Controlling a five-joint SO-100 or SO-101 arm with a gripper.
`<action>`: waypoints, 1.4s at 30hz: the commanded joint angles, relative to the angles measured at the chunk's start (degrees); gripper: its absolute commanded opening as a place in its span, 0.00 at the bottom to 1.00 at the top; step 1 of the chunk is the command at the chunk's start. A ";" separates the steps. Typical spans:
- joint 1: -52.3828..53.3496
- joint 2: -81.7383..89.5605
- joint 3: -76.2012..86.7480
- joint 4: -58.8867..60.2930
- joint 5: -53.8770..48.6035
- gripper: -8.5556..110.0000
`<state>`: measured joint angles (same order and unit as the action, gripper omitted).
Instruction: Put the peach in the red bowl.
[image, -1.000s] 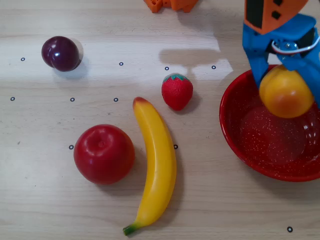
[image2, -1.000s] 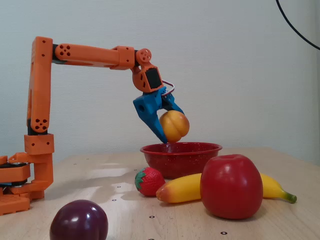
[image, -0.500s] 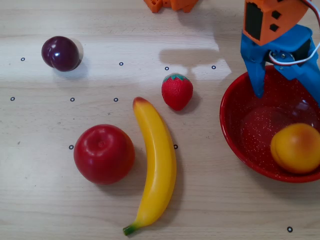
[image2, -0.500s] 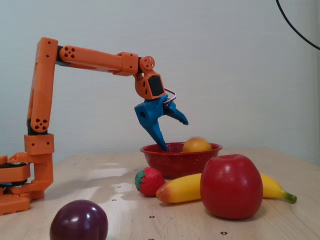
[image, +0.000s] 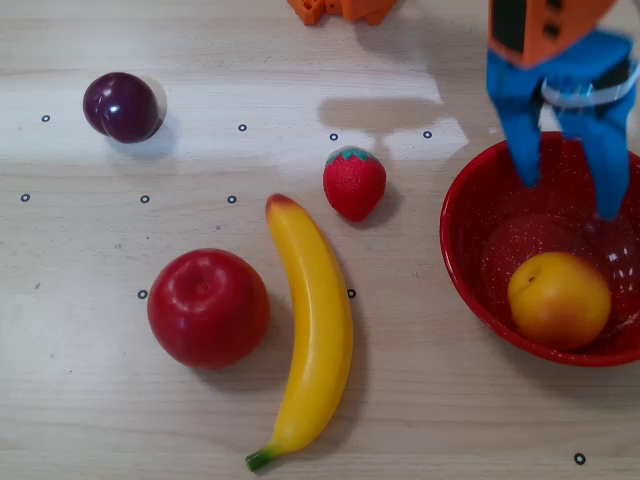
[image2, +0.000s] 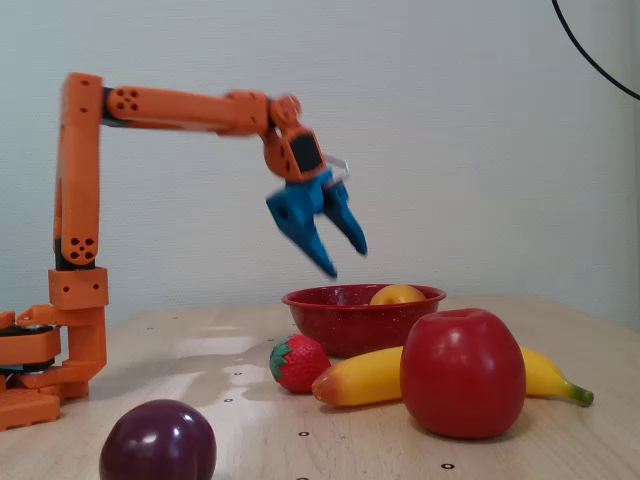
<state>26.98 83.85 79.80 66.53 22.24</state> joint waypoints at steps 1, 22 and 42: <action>-4.75 9.40 -3.52 -0.62 -1.67 0.19; -21.80 54.84 56.07 -31.82 -6.15 0.07; -25.66 96.50 98.88 -36.39 -10.81 0.07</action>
<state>1.76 178.07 177.98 29.00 14.24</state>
